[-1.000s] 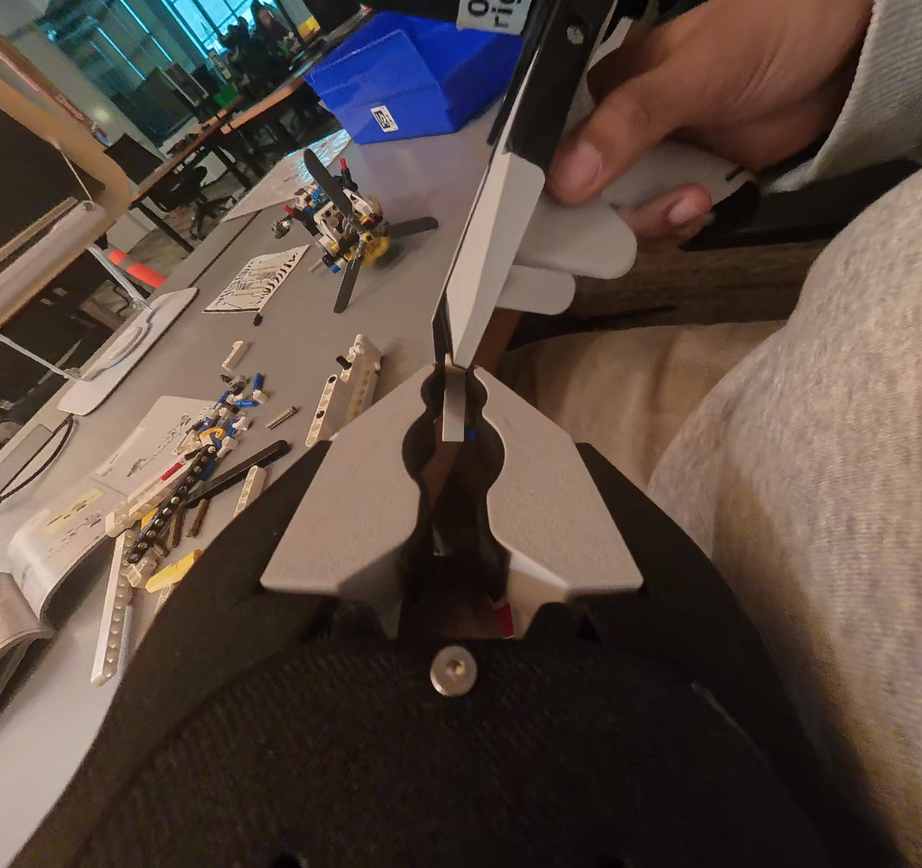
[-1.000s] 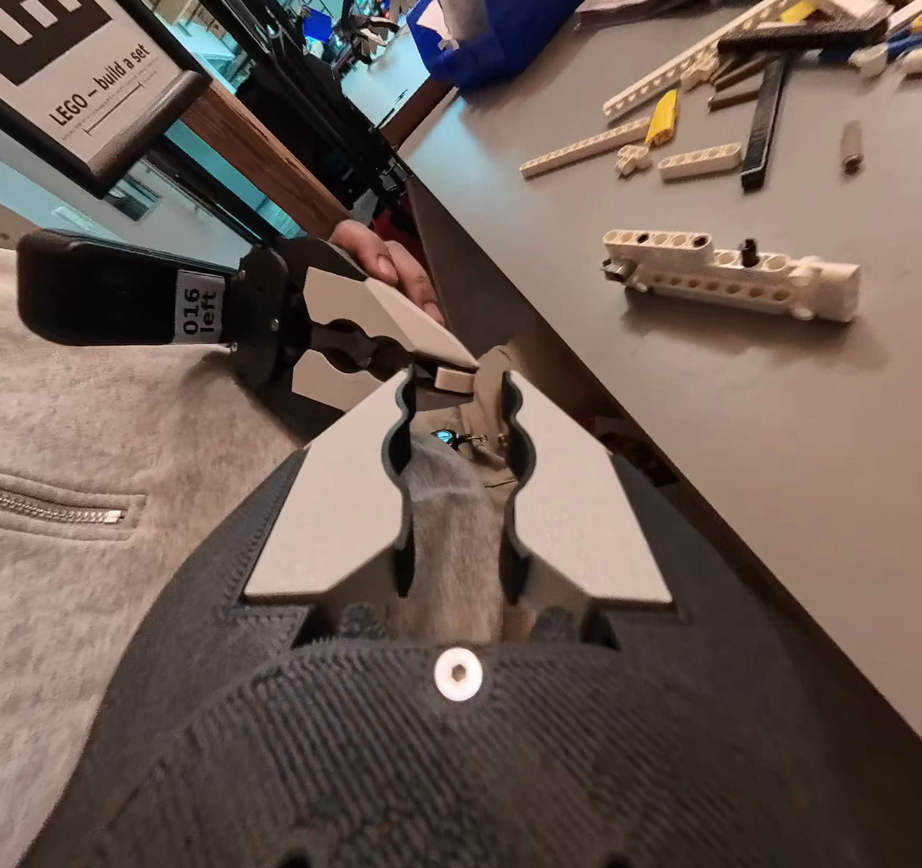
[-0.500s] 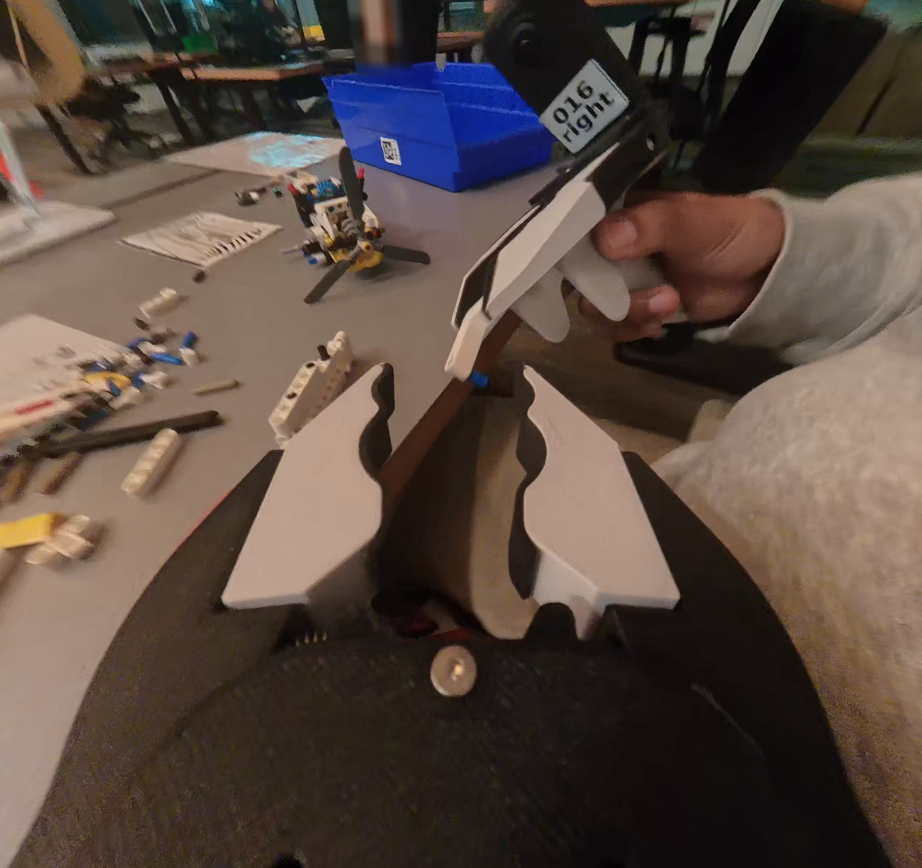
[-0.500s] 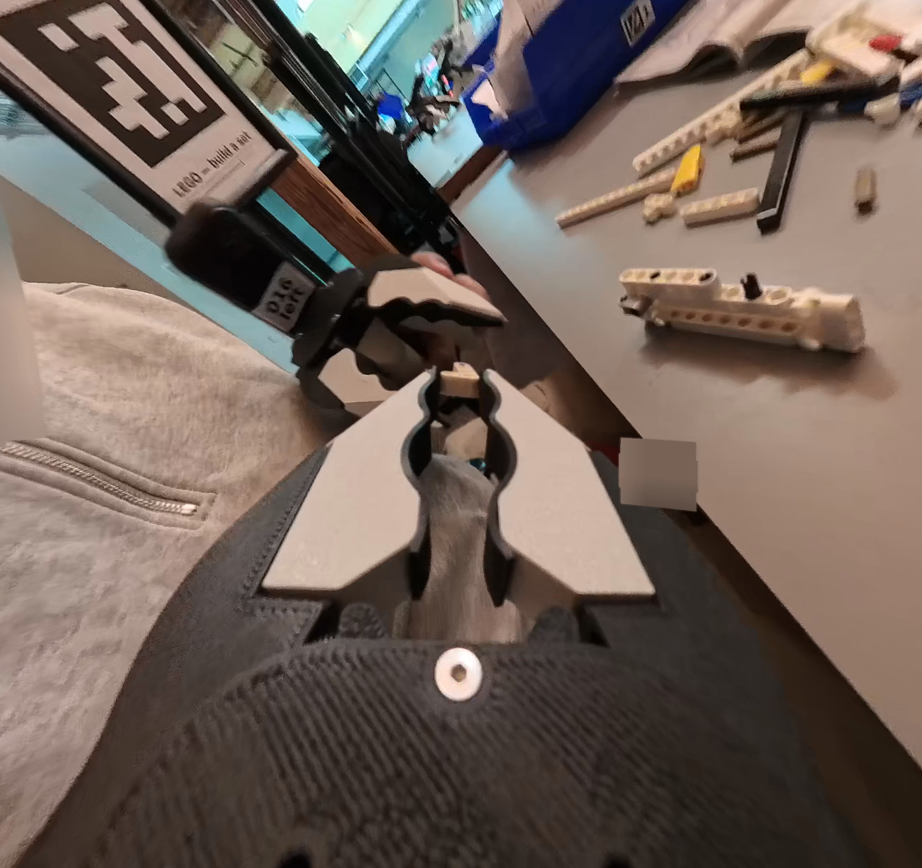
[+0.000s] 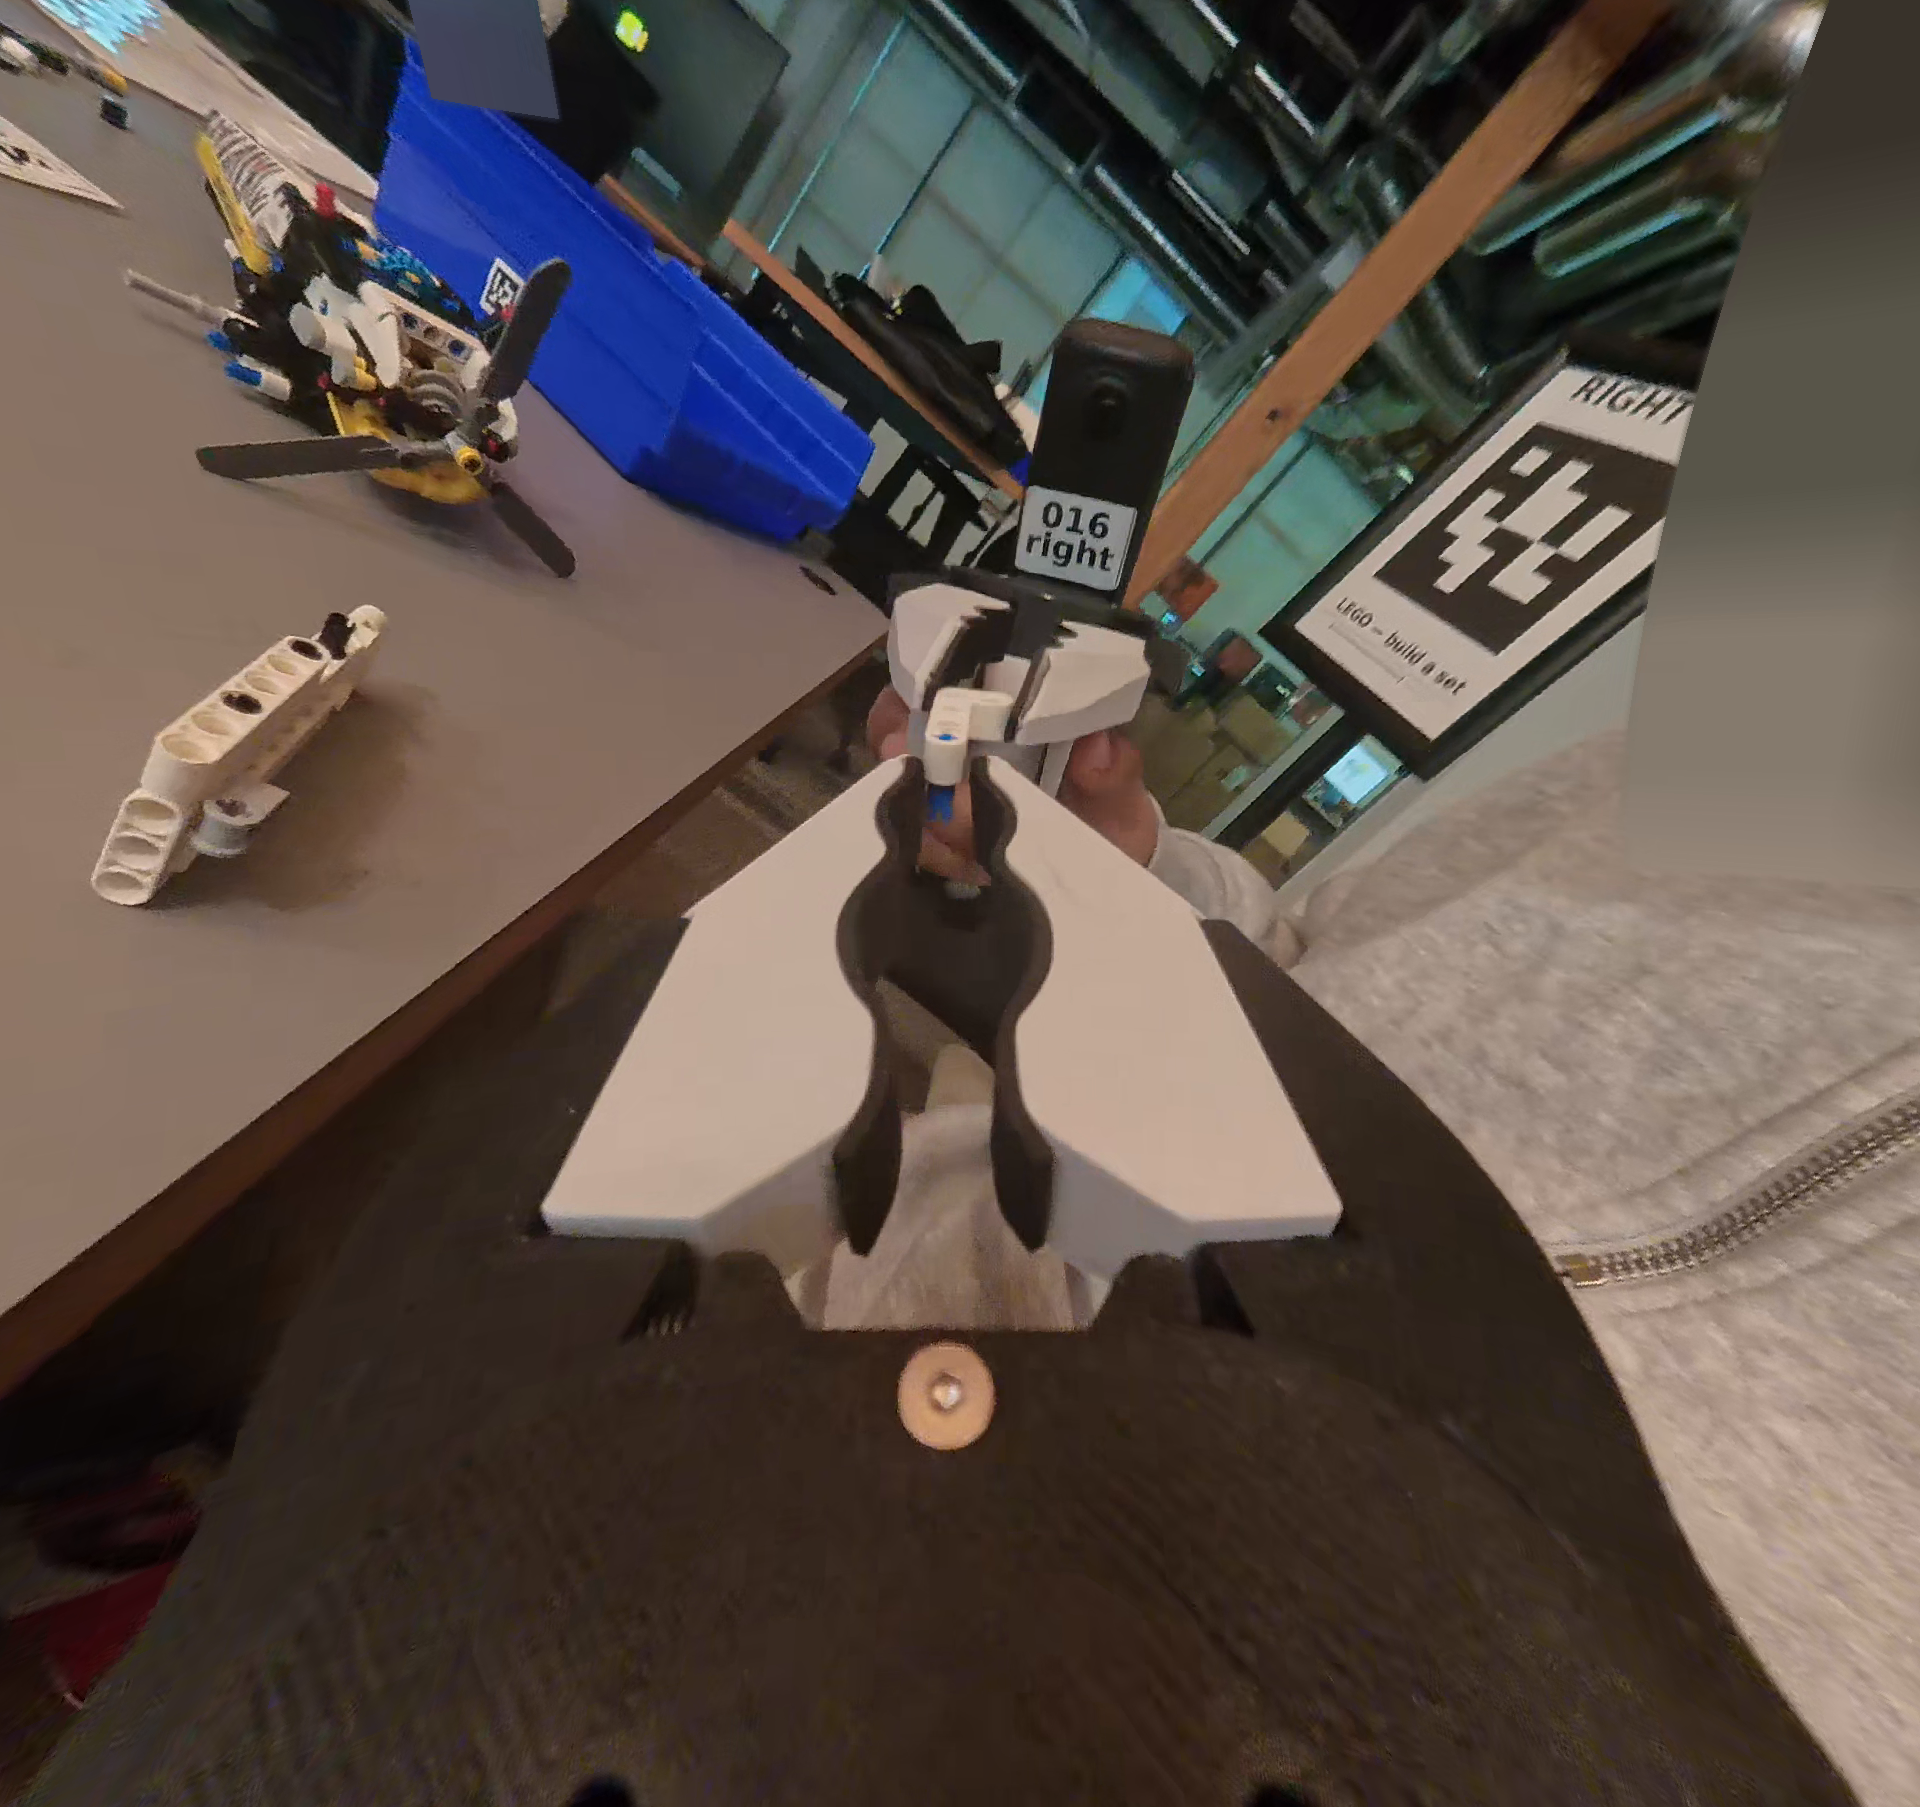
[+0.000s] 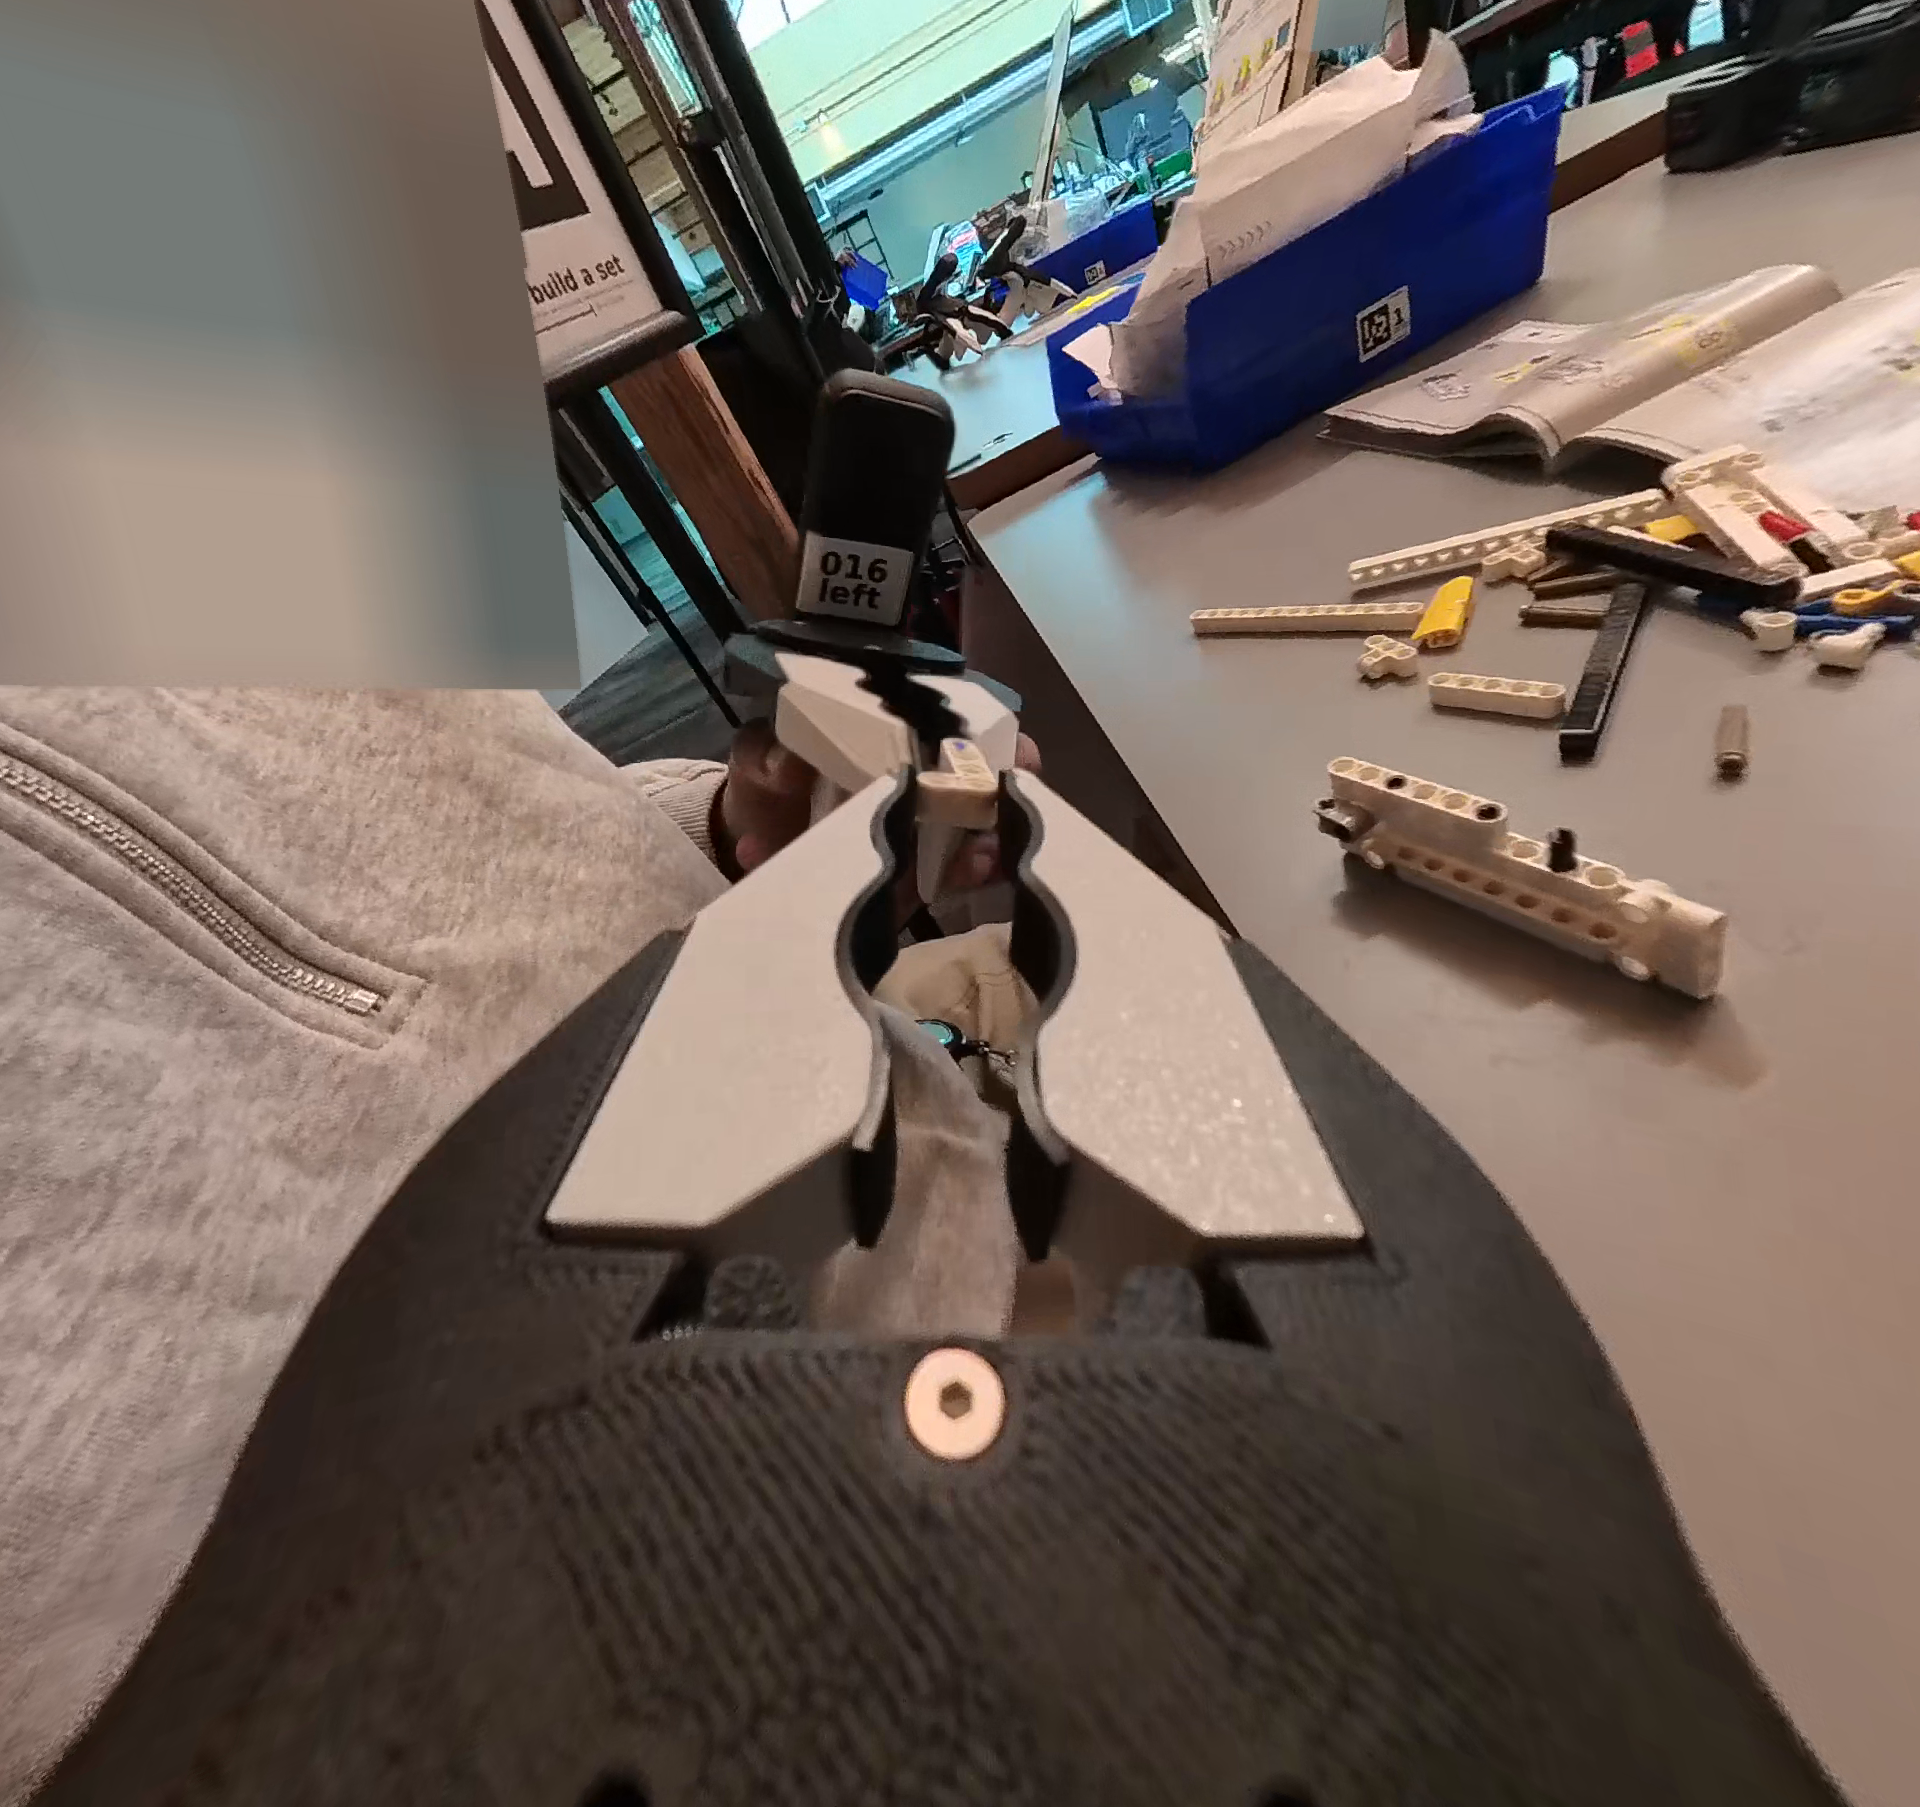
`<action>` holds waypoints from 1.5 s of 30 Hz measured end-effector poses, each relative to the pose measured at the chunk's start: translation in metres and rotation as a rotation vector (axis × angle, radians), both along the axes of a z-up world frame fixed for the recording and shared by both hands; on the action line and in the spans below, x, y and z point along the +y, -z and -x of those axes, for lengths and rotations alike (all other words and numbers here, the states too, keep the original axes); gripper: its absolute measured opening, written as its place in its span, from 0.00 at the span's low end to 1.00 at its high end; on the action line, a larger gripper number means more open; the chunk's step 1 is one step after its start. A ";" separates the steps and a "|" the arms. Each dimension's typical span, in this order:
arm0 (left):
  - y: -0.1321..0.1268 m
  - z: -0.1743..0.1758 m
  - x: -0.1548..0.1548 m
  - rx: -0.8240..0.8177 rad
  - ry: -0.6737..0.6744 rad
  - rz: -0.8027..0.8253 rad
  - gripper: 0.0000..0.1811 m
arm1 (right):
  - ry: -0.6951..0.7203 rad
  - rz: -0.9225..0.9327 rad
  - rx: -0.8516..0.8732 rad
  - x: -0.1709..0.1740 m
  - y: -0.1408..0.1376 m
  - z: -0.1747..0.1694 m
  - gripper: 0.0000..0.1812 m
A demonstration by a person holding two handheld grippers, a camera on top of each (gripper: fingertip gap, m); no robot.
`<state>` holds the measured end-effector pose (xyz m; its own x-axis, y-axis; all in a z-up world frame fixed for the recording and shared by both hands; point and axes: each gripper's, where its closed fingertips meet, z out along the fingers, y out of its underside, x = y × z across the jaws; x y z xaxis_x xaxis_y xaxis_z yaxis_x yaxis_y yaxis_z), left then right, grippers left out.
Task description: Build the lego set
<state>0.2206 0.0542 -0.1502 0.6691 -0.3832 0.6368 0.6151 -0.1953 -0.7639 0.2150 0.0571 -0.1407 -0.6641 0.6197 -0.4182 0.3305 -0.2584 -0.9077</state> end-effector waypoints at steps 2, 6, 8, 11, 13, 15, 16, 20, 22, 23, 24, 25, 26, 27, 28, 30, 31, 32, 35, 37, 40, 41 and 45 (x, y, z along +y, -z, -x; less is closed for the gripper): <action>-0.001 0.002 -0.001 -0.008 -0.001 -0.006 0.03 | -0.004 -0.010 0.001 -0.001 0.001 0.000 0.08; 0.000 0.002 -0.002 0.020 -0.007 -0.011 0.03 | -0.012 -0.019 -0.003 -0.003 0.002 0.000 0.08; 0.001 0.001 -0.002 0.055 -0.014 -0.007 0.03 | -0.021 -0.027 -0.012 -0.003 0.003 -0.001 0.08; 0.009 0.001 0.000 0.181 -0.047 0.026 0.03 | -0.030 -0.056 -0.023 0.001 0.003 -0.002 0.11; 0.016 -0.002 0.001 0.284 -0.052 0.050 0.03 | -0.028 -0.096 -0.017 0.005 0.002 -0.002 0.12; 0.021 -0.007 0.002 0.366 -0.039 0.068 0.03 | -0.047 -0.164 -0.027 0.004 0.004 -0.004 0.12; 0.023 -0.010 0.002 0.394 -0.028 0.074 0.03 | -0.066 -0.204 -0.035 0.002 0.007 -0.006 0.11; 0.032 -0.015 0.002 0.481 0.000 0.092 0.03 | -0.140 -0.371 -0.056 -0.010 0.021 -0.011 0.11; 0.035 -0.015 0.001 0.511 0.009 0.099 0.03 | -0.162 -0.460 -0.062 -0.014 0.028 -0.011 0.10; 0.036 -0.016 0.000 0.524 0.014 0.101 0.03 | -0.170 -0.510 -0.063 -0.014 0.032 -0.011 0.09; 0.037 -0.016 -0.001 0.538 0.017 0.106 0.03 | -0.175 -0.563 -0.063 -0.014 0.037 -0.011 0.09; 0.040 -0.015 -0.002 0.557 0.020 0.117 0.03 | -0.183 -0.605 -0.061 -0.014 0.041 -0.011 0.08; 0.042 -0.016 -0.002 0.571 0.026 0.122 0.03 | -0.196 -0.635 -0.059 -0.014 0.043 -0.011 0.08; 0.043 -0.017 -0.003 0.580 0.034 0.124 0.03 | -0.209 -0.655 -0.060 -0.015 0.045 -0.012 0.07; 0.044 -0.018 -0.004 0.581 0.042 0.126 0.03 | -0.221 -0.672 -0.058 -0.016 0.046 -0.012 0.05; 0.044 -0.018 -0.004 0.575 0.049 0.127 0.03 | -0.238 -0.699 -0.052 -0.016 0.047 -0.013 0.03; 0.044 -0.017 -0.004 0.569 0.047 0.124 0.03 | -0.244 -0.706 -0.051 -0.016 0.047 -0.013 0.03; 0.044 -0.016 -0.003 0.561 0.041 0.120 0.03 | -0.245 -0.709 -0.050 -0.015 0.047 -0.012 0.03; 0.043 -0.014 -0.003 0.532 0.033 0.109 0.06 | -0.235 -0.678 -0.046 -0.014 0.043 -0.009 0.03; 0.042 -0.012 -0.004 0.508 0.031 0.103 0.06 | -0.231 -0.623 -0.044 -0.014 0.037 -0.009 0.03; 0.039 -0.010 -0.004 0.473 0.032 0.085 0.02 | -0.222 -0.548 -0.053 -0.013 0.035 -0.007 0.03; 0.038 -0.011 -0.005 0.462 0.037 0.077 0.01 | -0.219 -0.525 -0.057 -0.013 0.035 -0.007 0.03; 0.034 -0.010 -0.006 0.427 0.042 0.056 0.01 | -0.215 -0.427 -0.066 -0.014 0.033 -0.007 0.03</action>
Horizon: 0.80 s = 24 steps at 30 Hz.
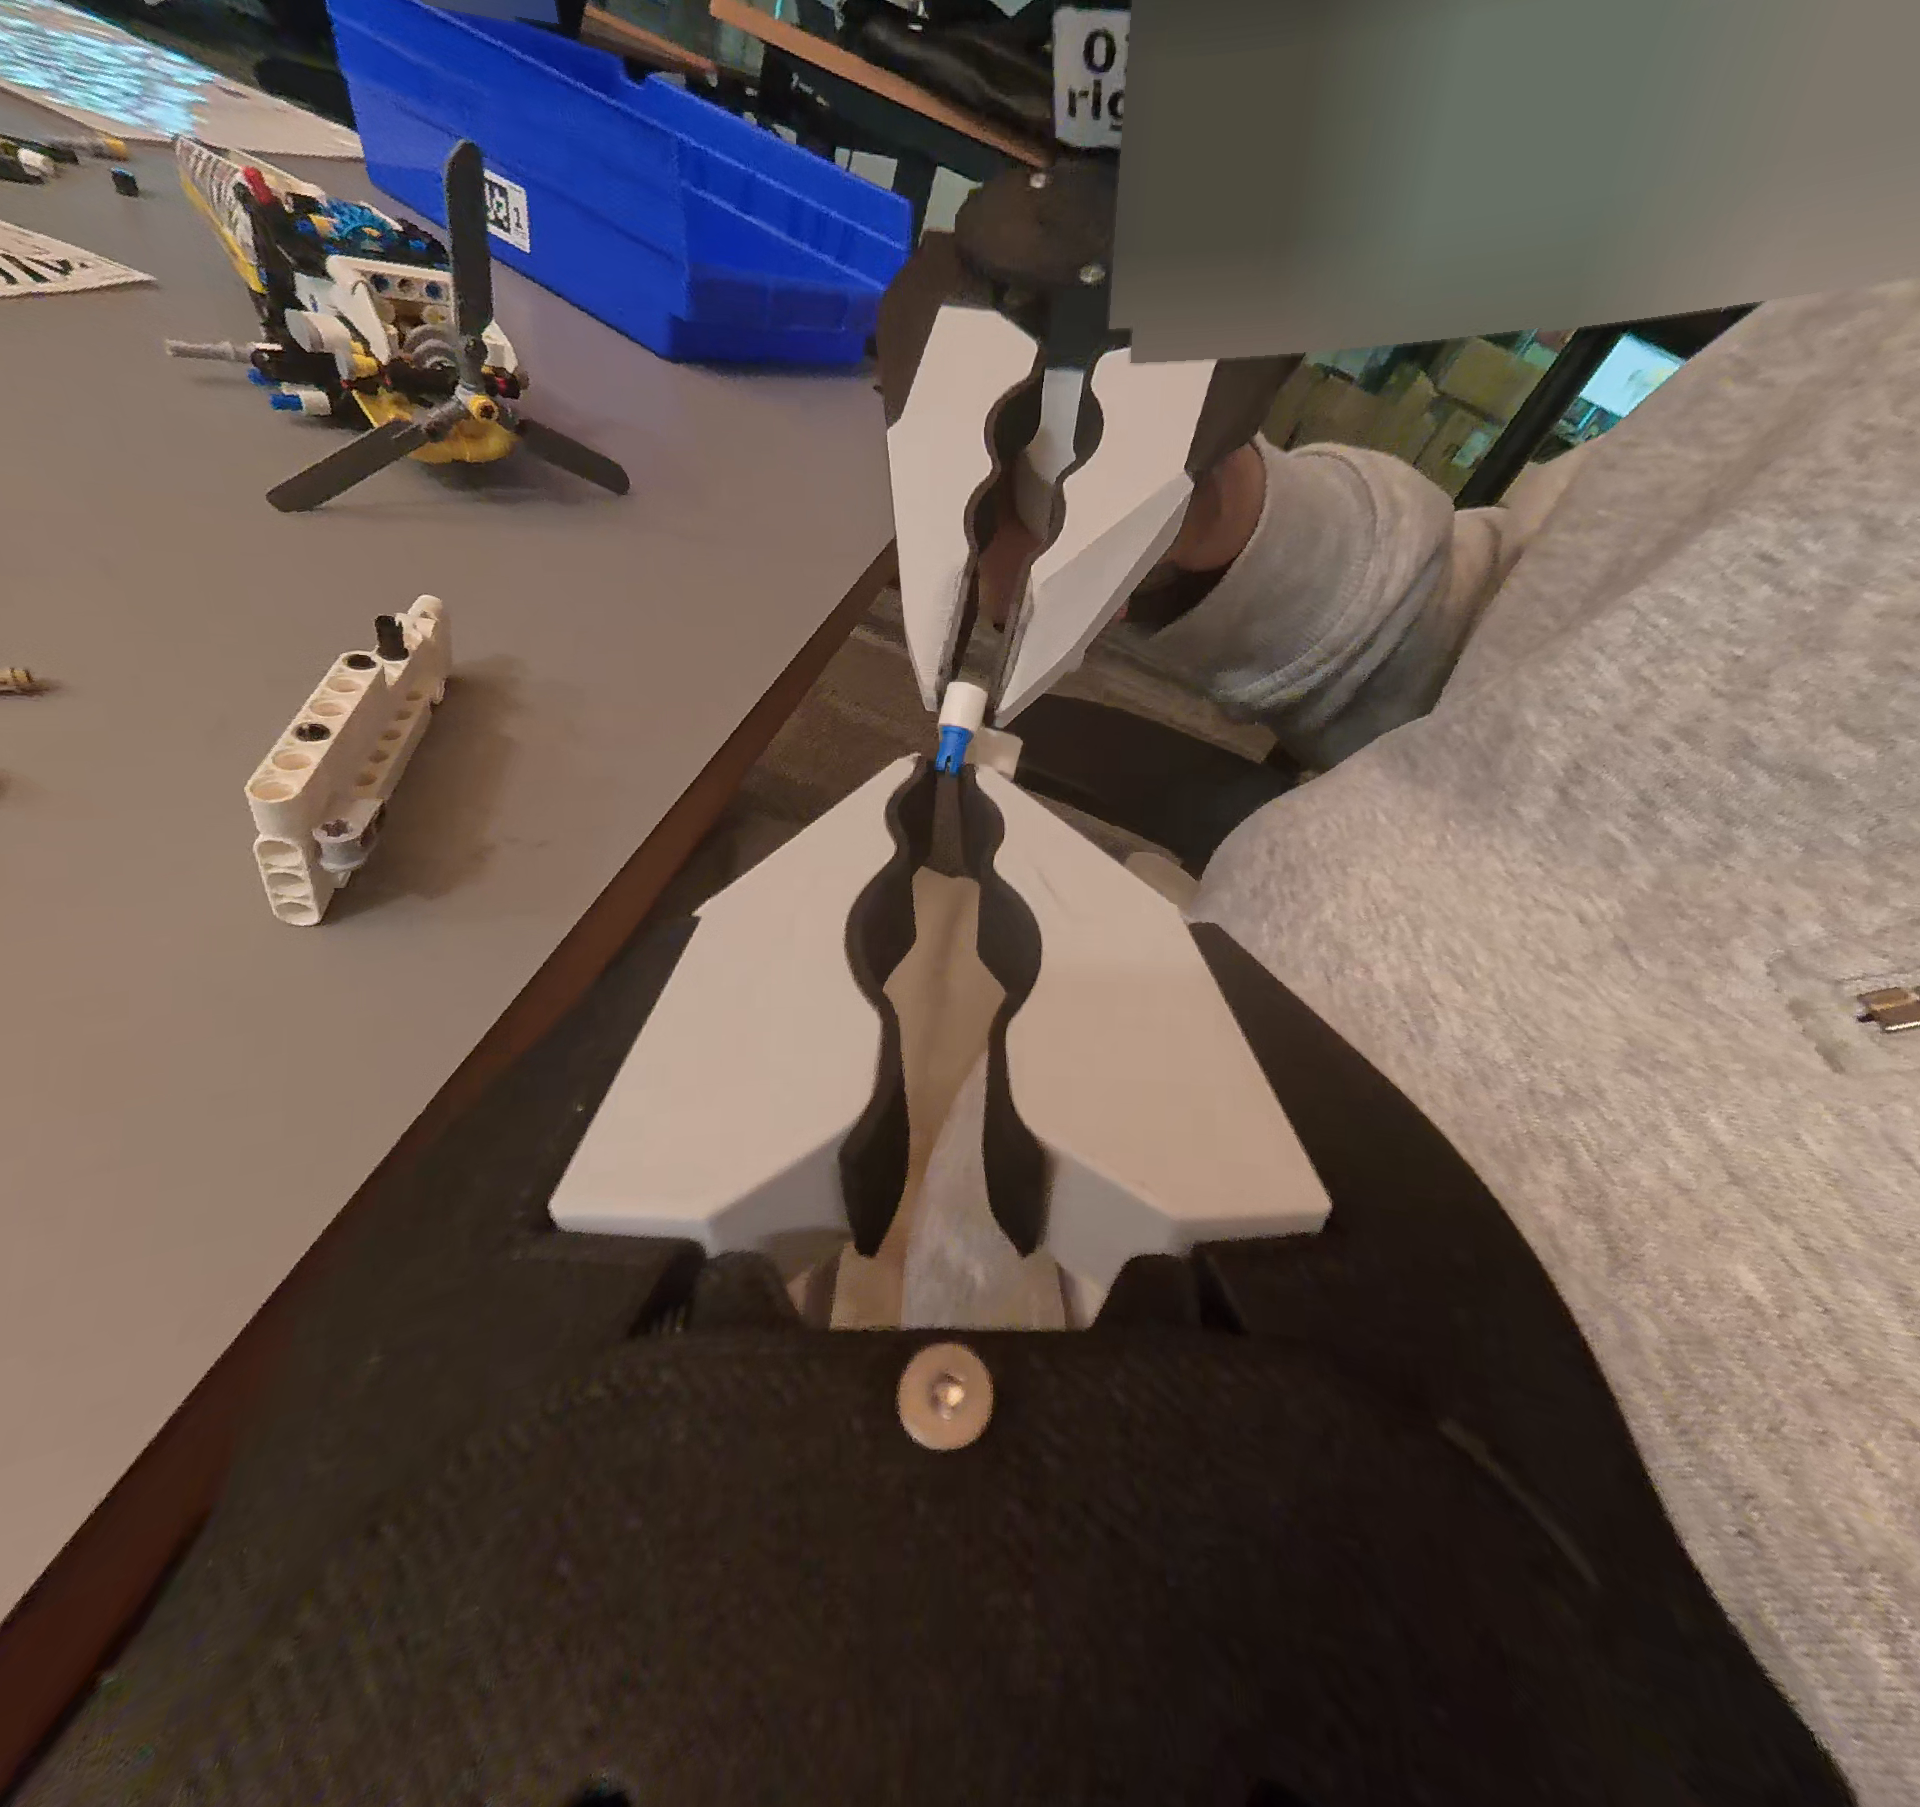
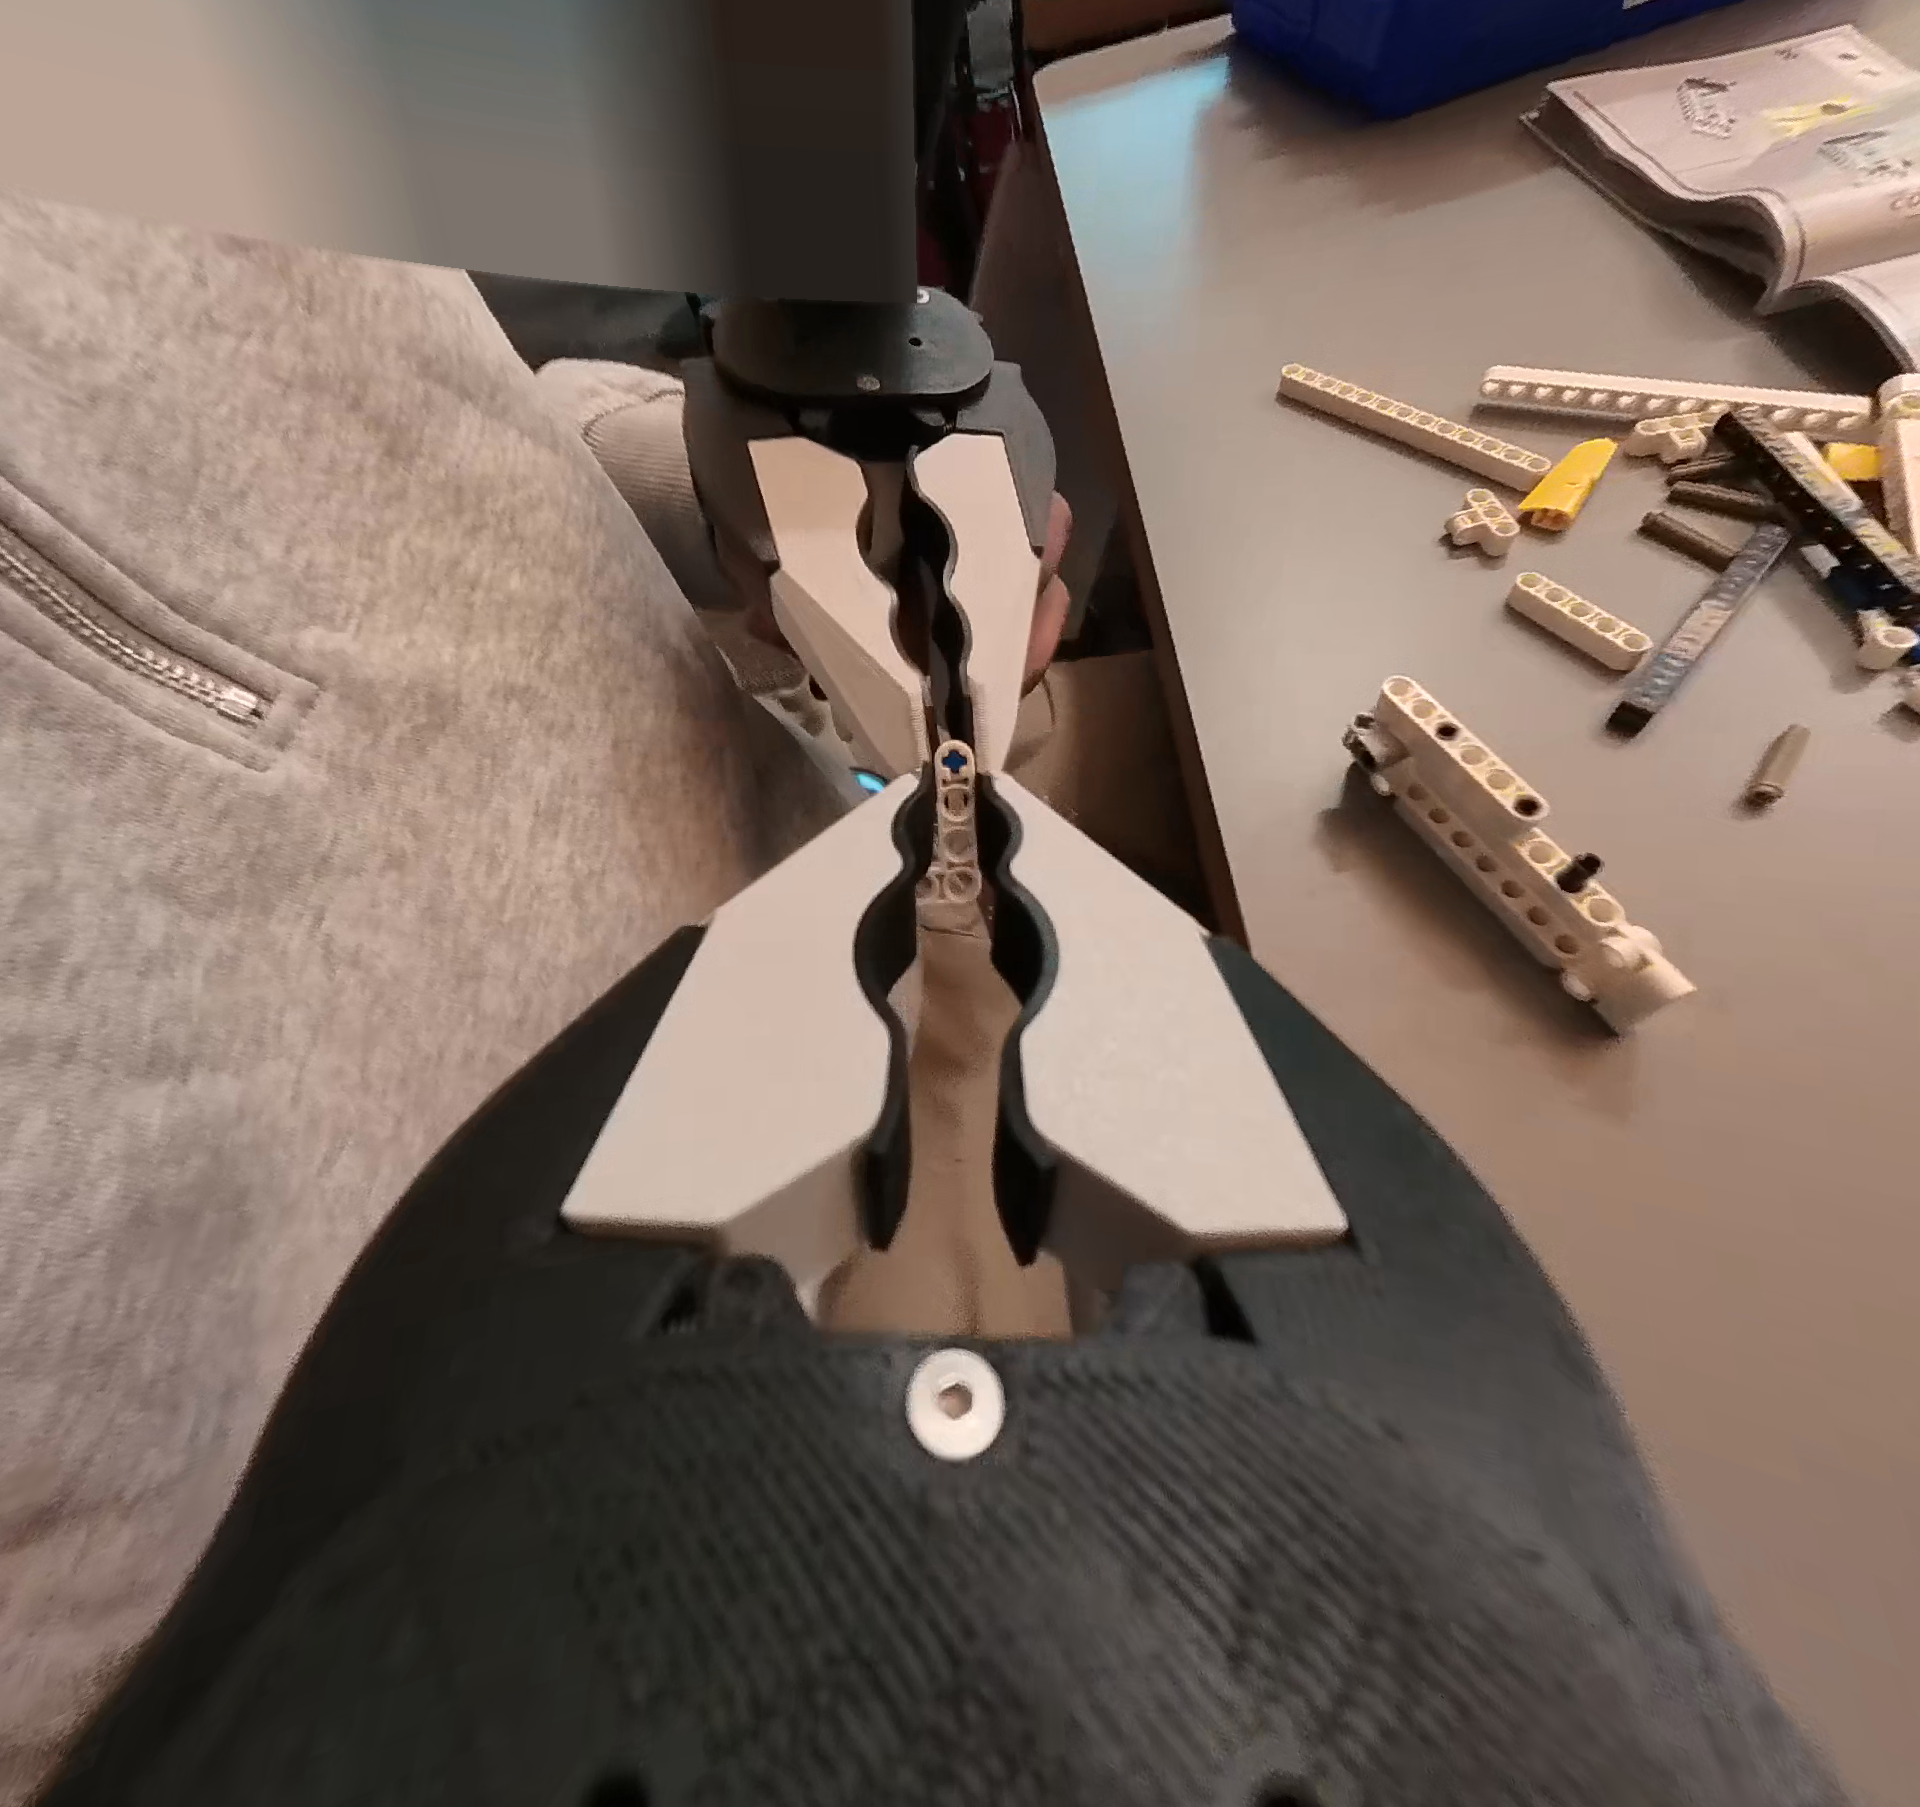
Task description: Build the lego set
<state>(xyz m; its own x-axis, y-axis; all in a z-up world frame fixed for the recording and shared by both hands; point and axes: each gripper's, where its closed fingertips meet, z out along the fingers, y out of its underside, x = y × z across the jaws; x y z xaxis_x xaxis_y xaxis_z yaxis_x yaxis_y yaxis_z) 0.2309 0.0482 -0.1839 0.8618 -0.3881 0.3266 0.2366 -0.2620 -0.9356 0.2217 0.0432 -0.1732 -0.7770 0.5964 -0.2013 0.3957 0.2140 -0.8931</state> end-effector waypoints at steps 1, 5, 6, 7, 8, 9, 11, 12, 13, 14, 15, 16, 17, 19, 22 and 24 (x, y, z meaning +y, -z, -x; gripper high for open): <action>-0.001 0.000 0.000 -0.004 0.001 -0.002 0.01 | 0.001 0.015 -0.003 0.000 0.000 0.000 0.03; -0.001 0.000 -0.001 0.004 0.002 0.000 0.01 | 0.006 0.028 0.004 -0.001 0.000 0.000 0.03; -0.001 0.000 -0.001 0.007 0.003 0.001 0.01 | 0.007 0.029 0.009 -0.002 0.000 0.000 0.03; 0.000 -0.001 0.000 0.010 0.002 0.001 0.01 | 0.008 0.030 0.013 -0.002 0.000 0.000 0.03; 0.000 -0.001 0.000 0.012 0.003 0.001 0.01 | 0.008 0.031 0.016 -0.003 -0.001 0.000 0.03; 0.000 -0.002 0.000 0.013 0.003 0.003 0.01 | 0.007 0.032 0.019 -0.003 -0.001 0.001 0.03; 0.000 -0.002 0.000 0.017 0.002 0.007 0.01 | 0.006 0.032 0.023 -0.004 0.000 0.001 0.03; 0.000 -0.002 0.000 0.018 0.000 0.007 0.01 | 0.006 0.031 0.027 -0.004 0.000 0.001 0.03; 0.000 -0.002 0.000 0.017 0.000 0.007 0.01 | 0.005 0.031 0.028 -0.004 0.000 0.001 0.03; 0.000 -0.002 0.000 0.015 0.000 0.007 0.01 | 0.005 0.030 0.029 -0.004 0.000 0.001 0.03; -0.001 -0.002 0.001 0.013 -0.001 0.007 0.01 | 0.005 0.028 0.031 -0.004 -0.001 0.001 0.03; -0.001 -0.001 0.001 0.012 -0.004 0.008 0.01 | 0.006 0.024 0.033 -0.003 -0.001 0.001 0.03; -0.001 -0.001 0.001 0.012 -0.009 0.008 0.01 | 0.009 0.019 0.035 -0.003 -0.001 0.001 0.03; 0.000 0.003 0.003 0.019 -0.033 0.012 0.05 | 0.017 0.016 0.039 -0.001 -0.003 0.003 0.03; -0.003 0.010 0.006 0.037 -0.078 0.012 0.12 | 0.043 0.007 0.041 0.007 -0.007 0.007 0.03; -0.007 0.022 0.010 0.066 -0.143 0.009 0.17 | 0.076 -0.034 0.043 0.018 -0.008 0.012 0.03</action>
